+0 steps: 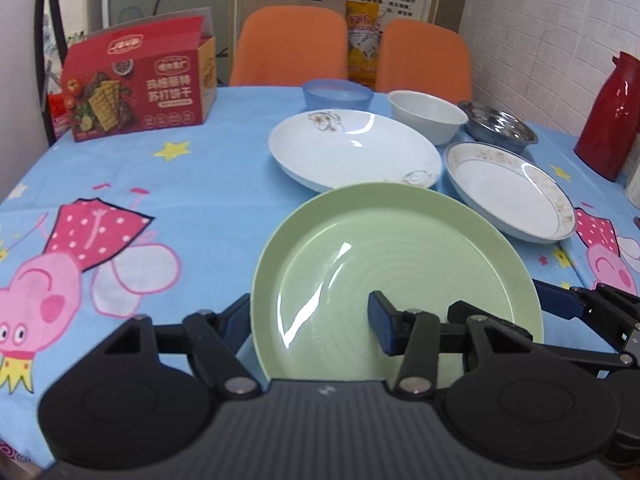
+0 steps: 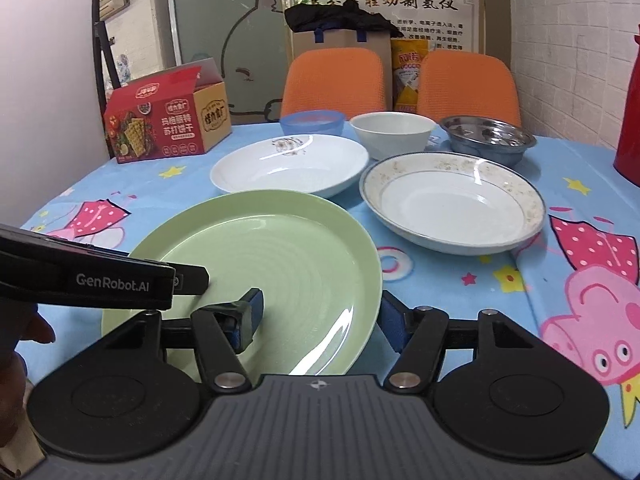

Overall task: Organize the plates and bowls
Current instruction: 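Move the left tool past the green plate toward the white flower-print plate, then grip the rim of the white flower-print plate with the left tool and lift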

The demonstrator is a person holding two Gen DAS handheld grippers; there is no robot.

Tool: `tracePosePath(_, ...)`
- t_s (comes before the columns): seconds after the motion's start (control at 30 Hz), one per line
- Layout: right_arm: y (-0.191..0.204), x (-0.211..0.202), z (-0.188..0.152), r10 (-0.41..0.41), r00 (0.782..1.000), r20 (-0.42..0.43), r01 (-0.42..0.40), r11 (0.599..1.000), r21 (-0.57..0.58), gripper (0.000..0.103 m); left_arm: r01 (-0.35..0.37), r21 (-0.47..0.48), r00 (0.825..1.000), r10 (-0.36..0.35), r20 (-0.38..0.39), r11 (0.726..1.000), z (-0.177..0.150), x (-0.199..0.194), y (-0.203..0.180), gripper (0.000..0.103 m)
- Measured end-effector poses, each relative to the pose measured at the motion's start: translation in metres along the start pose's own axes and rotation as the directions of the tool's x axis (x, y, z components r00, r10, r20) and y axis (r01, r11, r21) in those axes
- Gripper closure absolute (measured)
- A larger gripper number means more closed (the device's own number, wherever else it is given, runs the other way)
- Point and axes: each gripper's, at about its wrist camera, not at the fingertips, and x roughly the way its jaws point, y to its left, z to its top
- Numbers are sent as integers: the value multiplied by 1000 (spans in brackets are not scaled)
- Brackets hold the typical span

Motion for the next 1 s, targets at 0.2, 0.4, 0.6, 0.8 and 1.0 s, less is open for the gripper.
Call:
tracePosePath(0.2,36,21,15,73,997,14,-73,996,-48,0,-57,-62,998,57,-9,996,3,6,35,54)
tracePosePath(0.4,44,45,6,74,996,-38,-77,994,-80,0,-40,-53,999,39,-19,998,-4,21,40,49)
tracePosePath(0.6,40,42,10,124,991,-58,-128,990,-62,0,10,-91,1000,-7,26,996,4,13,49,34)
tracePosePath(0.8,10,24,39,66,996,53,-64,997,-31,0,37,-111,995,-26,93,993,35,8,62,33)
tracePosePath(1.0,-16,57,77,24,997,69,-18,997,-77,0,32,-145,998,-24,61,989,54,32,68,33)
